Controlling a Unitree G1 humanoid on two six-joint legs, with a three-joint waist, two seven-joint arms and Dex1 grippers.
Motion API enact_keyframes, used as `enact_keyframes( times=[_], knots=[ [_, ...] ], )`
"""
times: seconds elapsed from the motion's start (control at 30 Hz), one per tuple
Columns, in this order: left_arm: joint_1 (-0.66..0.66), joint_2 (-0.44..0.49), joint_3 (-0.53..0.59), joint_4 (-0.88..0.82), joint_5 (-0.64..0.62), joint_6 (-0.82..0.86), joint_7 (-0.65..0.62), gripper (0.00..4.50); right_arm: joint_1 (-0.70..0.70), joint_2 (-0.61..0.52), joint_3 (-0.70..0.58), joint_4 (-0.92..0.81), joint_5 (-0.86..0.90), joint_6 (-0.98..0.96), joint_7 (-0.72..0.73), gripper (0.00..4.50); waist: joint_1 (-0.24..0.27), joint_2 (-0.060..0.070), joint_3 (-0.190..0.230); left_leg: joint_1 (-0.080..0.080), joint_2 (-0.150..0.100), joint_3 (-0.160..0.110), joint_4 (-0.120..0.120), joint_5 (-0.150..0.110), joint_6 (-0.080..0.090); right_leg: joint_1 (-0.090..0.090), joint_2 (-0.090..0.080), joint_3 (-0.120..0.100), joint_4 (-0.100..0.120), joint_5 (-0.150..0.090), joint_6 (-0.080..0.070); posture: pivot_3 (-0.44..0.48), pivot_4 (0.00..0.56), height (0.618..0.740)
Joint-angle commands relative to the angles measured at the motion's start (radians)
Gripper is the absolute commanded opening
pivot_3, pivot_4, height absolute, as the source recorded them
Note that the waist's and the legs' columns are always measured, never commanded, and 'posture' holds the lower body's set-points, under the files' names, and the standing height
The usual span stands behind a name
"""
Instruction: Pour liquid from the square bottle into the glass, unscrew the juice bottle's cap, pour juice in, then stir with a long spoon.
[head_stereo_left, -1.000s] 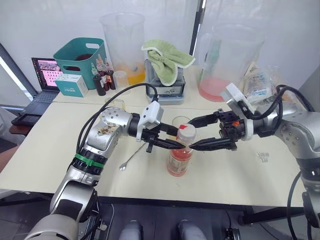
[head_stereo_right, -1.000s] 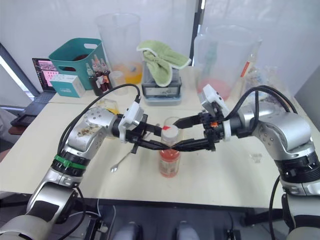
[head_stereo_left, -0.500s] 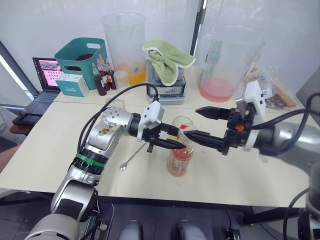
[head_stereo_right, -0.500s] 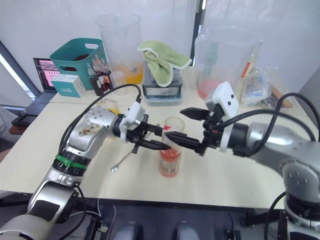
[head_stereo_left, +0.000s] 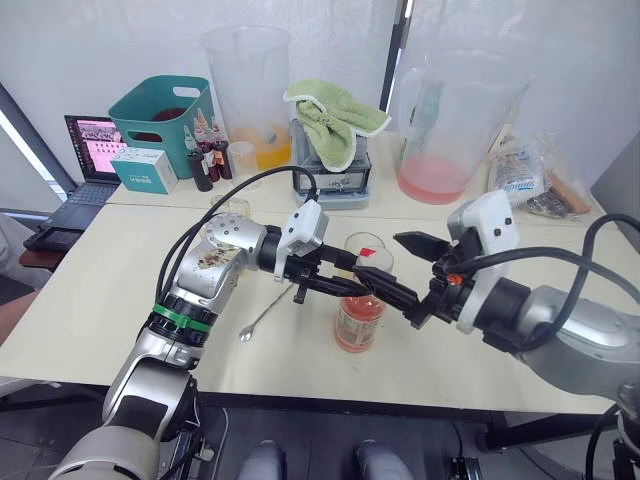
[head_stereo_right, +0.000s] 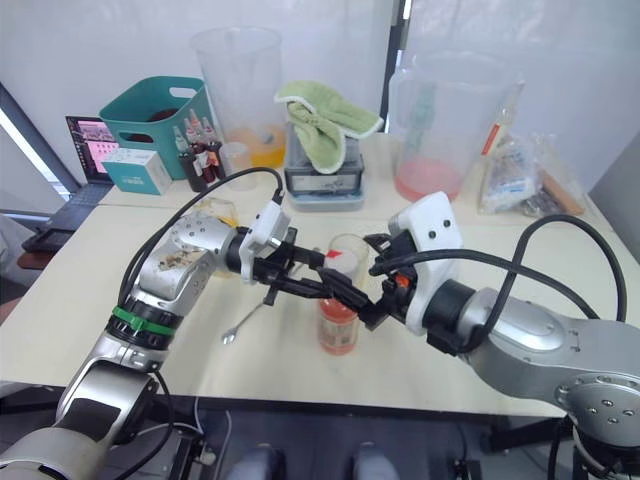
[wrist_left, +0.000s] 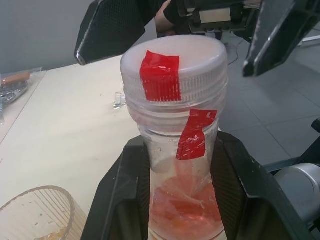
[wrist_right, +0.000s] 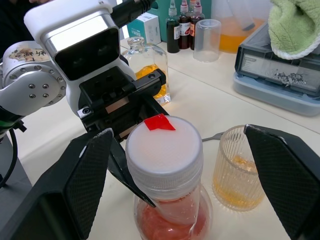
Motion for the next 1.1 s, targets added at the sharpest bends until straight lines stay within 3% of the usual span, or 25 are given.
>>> enact_keyframes(
  times=[0.03, 0.27, 0.3, 0.53, 0.9, 0.93, 1.1],
  knots=[
    [0.006, 0.005, -0.022, 0.019, 0.031, 0.008, -0.009, 1.35, 0.004, -0.023, 0.011, -0.025, 0.017, -0.054, -0.022, 4.45, 0.000, 0.000, 0.000, 0.000, 0.000, 0.000, 0.000, 0.000, 0.000, 0.000, 0.000, 0.000, 0.000, 0.000, 0.000, 0.000, 0.150, 0.740],
    [0.009, 0.004, -0.021, 0.019, 0.032, 0.005, -0.007, 1.35, 0.005, -0.044, 0.051, -0.021, 0.010, -0.087, -0.024, 4.45, 0.000, 0.000, 0.000, 0.000, 0.000, 0.000, 0.000, 0.000, 0.000, 0.000, 0.000, 0.000, -0.001, 0.000, 0.000, 0.000, 0.150, 0.740],
    [0.010, 0.004, -0.021, 0.018, 0.032, 0.005, -0.007, 1.35, 0.004, -0.047, 0.055, -0.018, 0.008, -0.092, -0.024, 3.94, 0.000, 0.000, 0.000, 0.000, 0.000, 0.000, 0.000, 0.000, 0.000, 0.000, 0.000, 0.000, -0.001, 0.000, 0.000, 0.000, 0.150, 0.740],
    [0.014, 0.007, -0.019, 0.016, 0.033, 0.003, -0.004, 1.35, 0.003, -0.048, 0.074, -0.003, -0.023, -0.103, -0.009, 1.70, -0.001, 0.000, 0.000, 0.000, 0.001, 0.000, 0.000, 0.000, 0.000, 0.000, 0.000, 0.000, -0.001, -0.001, -0.001, 0.000, 0.150, 0.740],
    [0.014, 0.013, -0.017, 0.017, 0.036, 0.002, -0.006, 1.35, 0.008, -0.065, 0.061, 0.007, -0.100, -0.103, 0.115, 1.68, -0.001, 0.000, 0.000, 0.000, 0.001, 0.000, 0.000, 0.000, 0.000, 0.000, 0.001, 0.000, -0.002, -0.001, -0.001, 0.000, 0.150, 0.740],
    [0.014, 0.014, -0.016, 0.018, 0.036, 0.002, -0.006, 1.35, 0.011, -0.071, 0.055, 0.015, -0.115, -0.102, 0.162, 1.68, -0.001, 0.000, 0.000, 0.000, 0.001, 0.000, 0.000, 0.000, 0.000, 0.000, 0.001, 0.000, -0.002, -0.001, -0.001, 0.000, 0.150, 0.740],
    [0.010, 0.020, -0.020, 0.025, 0.038, -0.005, -0.020, 1.35, -0.017, -0.150, 0.089, 0.216, -0.325, -0.138, 0.836, 1.68, 0.000, 0.000, 0.000, 0.000, 0.001, 0.001, 0.000, 0.000, 0.000, 0.001, 0.001, 0.000, -0.005, -0.001, -0.001, 0.000, 0.150, 0.740]
  ],
)
